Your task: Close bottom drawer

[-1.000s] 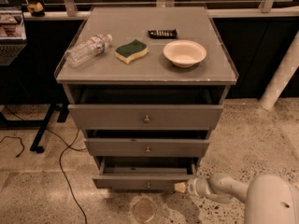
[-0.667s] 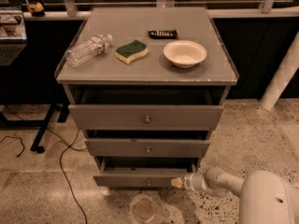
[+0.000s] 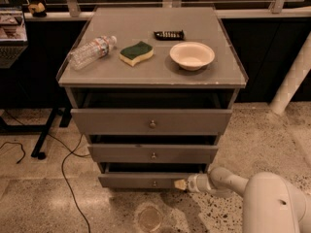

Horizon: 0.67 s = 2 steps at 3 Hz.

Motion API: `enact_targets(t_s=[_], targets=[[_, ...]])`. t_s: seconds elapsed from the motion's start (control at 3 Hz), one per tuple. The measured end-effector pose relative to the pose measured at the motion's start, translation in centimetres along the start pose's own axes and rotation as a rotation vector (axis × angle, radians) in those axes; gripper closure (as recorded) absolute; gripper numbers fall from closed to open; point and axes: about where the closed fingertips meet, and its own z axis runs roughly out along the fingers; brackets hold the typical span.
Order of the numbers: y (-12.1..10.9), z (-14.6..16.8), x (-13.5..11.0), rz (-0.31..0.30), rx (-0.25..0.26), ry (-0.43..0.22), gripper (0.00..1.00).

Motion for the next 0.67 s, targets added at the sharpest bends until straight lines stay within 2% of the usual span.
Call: enact_targets(t_s=[0.33,0.67], targets=[[0.2,0.3,1.0,0.010,0.002,0.006,1.00],[-1.0,0.9,3.3,0.085,0.017,0.007,1.00]])
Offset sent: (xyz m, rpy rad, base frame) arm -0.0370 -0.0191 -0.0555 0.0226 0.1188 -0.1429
